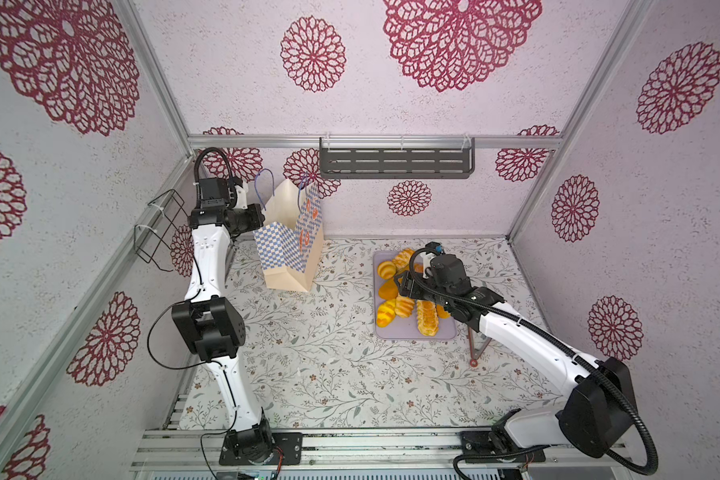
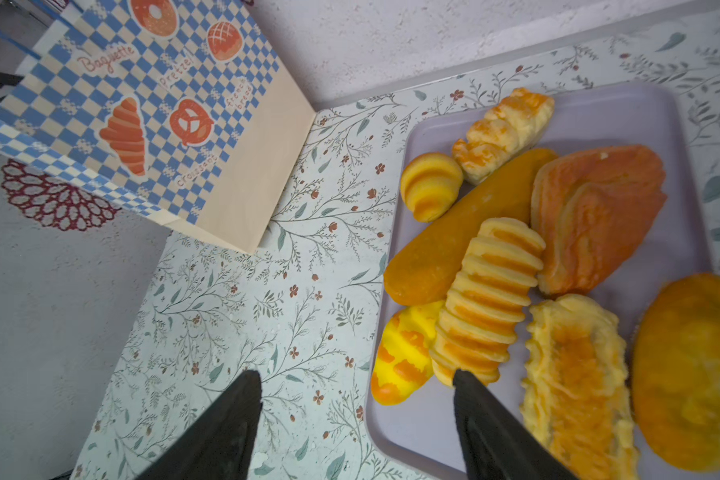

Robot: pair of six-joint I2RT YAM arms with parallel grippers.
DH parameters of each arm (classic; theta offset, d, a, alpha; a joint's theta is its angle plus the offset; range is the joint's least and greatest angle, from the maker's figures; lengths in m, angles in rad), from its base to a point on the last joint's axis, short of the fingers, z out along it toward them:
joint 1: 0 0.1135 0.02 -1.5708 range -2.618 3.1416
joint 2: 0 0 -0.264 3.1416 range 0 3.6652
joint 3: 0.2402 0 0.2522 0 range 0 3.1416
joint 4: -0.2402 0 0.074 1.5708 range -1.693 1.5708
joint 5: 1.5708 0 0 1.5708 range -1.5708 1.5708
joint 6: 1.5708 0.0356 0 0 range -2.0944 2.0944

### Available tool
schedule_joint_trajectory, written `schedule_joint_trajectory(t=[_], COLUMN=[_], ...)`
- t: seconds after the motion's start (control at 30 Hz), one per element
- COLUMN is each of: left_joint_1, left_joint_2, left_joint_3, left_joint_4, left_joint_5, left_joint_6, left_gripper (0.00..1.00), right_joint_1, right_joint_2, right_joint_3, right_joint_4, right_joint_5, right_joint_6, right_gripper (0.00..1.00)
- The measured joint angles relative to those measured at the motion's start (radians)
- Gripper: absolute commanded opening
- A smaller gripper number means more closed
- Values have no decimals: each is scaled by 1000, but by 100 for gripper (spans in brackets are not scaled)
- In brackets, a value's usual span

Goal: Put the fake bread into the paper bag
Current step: 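Slide the bag toward the tray with left gripper while right approaches tongs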

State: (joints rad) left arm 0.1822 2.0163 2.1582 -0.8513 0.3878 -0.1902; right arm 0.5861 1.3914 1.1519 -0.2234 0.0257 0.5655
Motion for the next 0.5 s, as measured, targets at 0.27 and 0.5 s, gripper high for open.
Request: schedule_joint_trajectory(t=[0.27,0.5], left_joint_1=[-99,-126], left_joint_2=[-465,-737], left_joint_3=[-539,-832], left_joint_4=[96,190], left_joint_5=[-65,-85], left_joint_6=[-162,-365], left_gripper=[0,0], right_joint_1=[-13,-130], right_joint_2=[-27,-69], right_joint_3=[48,67], right_joint_4=[-74,-124], right_joint_5=[193,216], right_joint_6=[-55,-57], right_gripper=[99,99])
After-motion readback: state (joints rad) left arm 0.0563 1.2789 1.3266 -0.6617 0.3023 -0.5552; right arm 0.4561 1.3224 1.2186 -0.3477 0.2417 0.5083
